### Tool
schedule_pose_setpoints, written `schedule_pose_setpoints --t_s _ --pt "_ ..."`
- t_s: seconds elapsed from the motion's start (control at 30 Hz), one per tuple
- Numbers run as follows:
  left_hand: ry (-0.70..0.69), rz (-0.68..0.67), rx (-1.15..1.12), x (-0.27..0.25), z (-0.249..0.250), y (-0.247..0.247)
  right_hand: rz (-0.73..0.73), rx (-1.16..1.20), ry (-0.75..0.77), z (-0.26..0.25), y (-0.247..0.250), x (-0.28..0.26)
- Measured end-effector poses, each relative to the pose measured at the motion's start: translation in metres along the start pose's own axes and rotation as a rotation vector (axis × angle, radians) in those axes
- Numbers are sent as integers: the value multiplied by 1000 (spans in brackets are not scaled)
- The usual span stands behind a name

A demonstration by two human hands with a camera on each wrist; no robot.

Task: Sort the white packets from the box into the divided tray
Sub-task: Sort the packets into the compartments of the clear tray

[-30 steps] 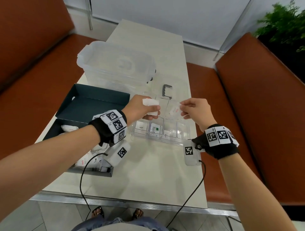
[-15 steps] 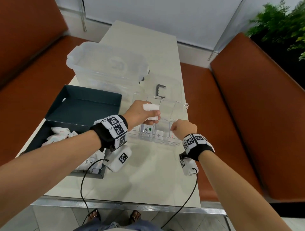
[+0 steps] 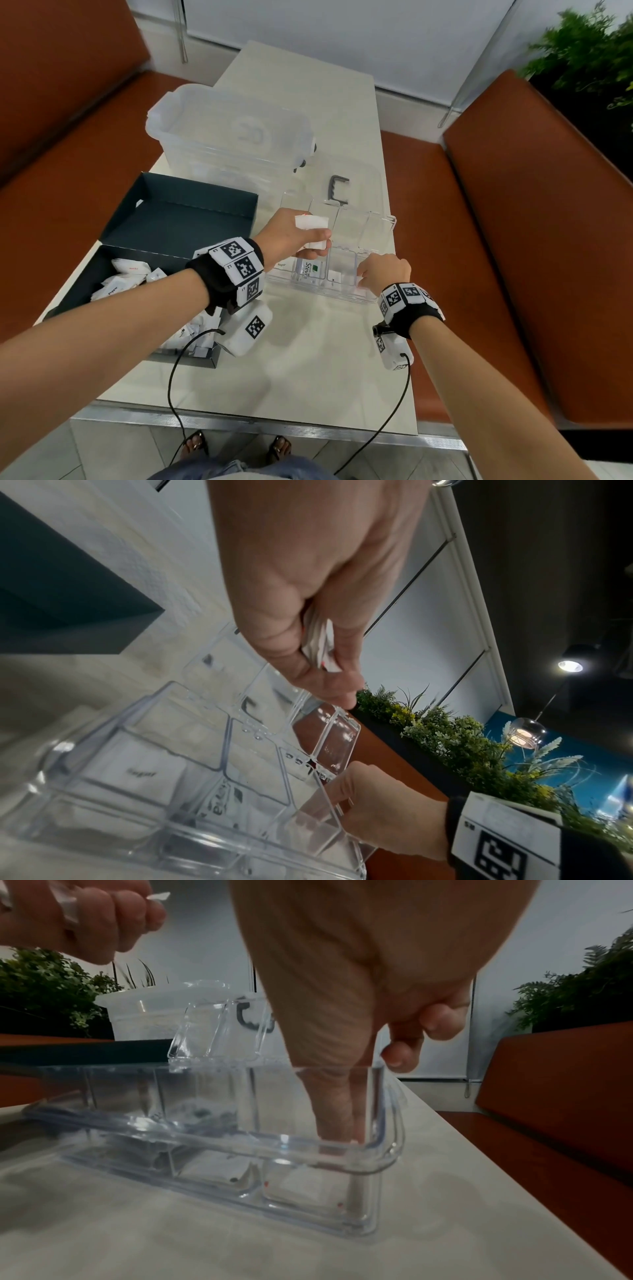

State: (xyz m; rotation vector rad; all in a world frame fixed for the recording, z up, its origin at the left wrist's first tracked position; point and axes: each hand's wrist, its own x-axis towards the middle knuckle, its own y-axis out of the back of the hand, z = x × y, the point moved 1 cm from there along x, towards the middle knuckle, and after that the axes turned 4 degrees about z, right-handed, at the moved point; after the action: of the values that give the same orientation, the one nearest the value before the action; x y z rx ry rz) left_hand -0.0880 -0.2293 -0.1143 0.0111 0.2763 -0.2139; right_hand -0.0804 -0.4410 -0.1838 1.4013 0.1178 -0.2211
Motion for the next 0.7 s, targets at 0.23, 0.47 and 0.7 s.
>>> schedule_pose_setpoints --t_s 0.23,0.47,0.7 --pt "193 -104 -182 -8 4 -2 104 137 -53 5 24 -17" --pt "205 -221 -270 -14 4 1 332 880 73 -15 78 -56" --pt "124 -283 -242 -17 3 -2 322 1050 114 -33 92 -63"
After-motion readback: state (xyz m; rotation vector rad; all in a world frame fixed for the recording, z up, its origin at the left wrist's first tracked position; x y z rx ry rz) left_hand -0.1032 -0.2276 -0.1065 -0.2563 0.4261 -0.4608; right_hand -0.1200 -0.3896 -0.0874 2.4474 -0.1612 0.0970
